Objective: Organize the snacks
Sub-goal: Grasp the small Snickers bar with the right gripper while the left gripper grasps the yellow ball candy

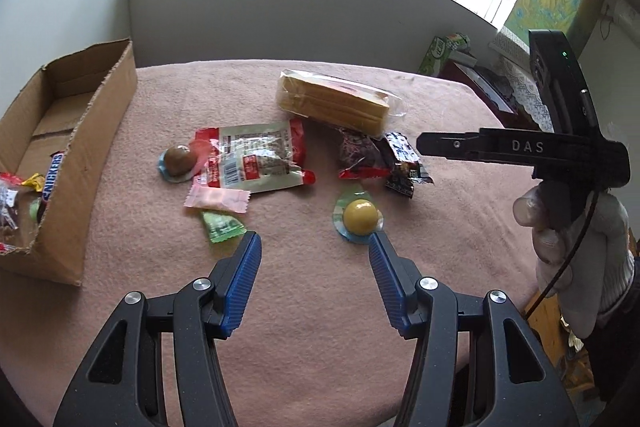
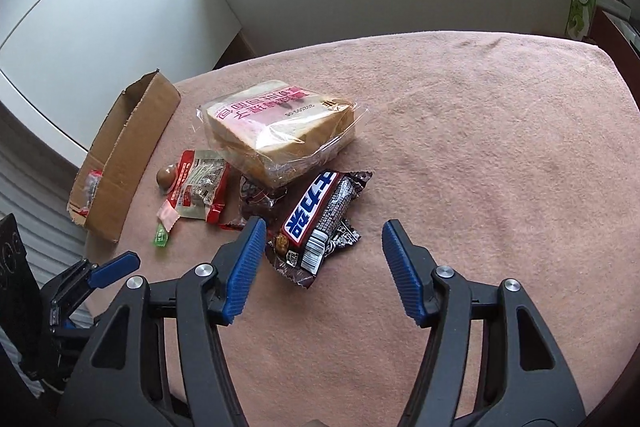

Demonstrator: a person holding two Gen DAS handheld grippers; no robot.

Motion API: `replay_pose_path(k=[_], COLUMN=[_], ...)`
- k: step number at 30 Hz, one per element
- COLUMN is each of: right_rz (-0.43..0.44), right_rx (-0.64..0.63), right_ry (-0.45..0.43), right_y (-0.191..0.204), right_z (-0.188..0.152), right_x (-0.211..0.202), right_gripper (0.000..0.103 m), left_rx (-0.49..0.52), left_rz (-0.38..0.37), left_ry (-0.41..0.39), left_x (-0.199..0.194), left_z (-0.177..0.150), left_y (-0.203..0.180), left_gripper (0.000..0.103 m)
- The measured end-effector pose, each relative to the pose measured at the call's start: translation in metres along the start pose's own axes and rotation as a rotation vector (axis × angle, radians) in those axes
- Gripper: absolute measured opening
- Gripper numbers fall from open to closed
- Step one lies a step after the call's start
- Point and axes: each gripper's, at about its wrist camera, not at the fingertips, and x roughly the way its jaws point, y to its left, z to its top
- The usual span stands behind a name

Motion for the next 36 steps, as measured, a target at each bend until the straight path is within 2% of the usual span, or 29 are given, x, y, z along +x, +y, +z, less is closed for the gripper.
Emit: replay_pose_path(k=[5, 12, 18, 20, 23, 25, 31, 36], right_rz=[0.008, -0.035, -0.052, -0.052, -0.05, -0.052, -0.044, -0.032], right_rx=[0.025, -0.018, -0.043, -0.048, -0.052, -0.056, -0.05, -0.023], right_ry=[0.058, 0.094, 0.111, 0.112, 0.117, 0.12, 0.125, 0.112], right_y=[-0.003, 0.008, 0.009, 0.008, 0.005, 0.003, -0.005, -0.012], right_z=[0.011, 0.017, 0.016, 0.016, 0.017, 0.017, 0.015, 0.01], right_x=[0.018, 0.033, 0.039, 0.039, 0.035, 0.033, 0.029, 0.022], right_gripper=[0.059, 0.058, 0.054, 0.05, 0.039, 0.032, 0.03, 0.03], left_rx=[0.052, 0.085, 0.09, 0.102, 0.111, 0.108, 0.113, 0.1], left_rz=[-0.018, -0.018, -0.014, -0.009, -0.008, -0.008, 0.001, -0.001], left_ry=[0.025, 0.07, 0.097, 0.097, 0.097, 0.092, 0.074, 0.068], left_x=[0.017, 0.039, 0.056, 0.06, 0.062, 0.063, 0.075, 0.062], left_z=[0.004, 0.007, 0.009, 0.01, 0.012, 0.014, 0.019, 0.013], left_y=[-0.017, -0.025, -0.03, -0.033, -0.039, -0.039, -0.047, -0.038], left_gripper=[0.05, 0.047, 0.041, 0.041, 0.041, 0.038, 0.034, 0.031])
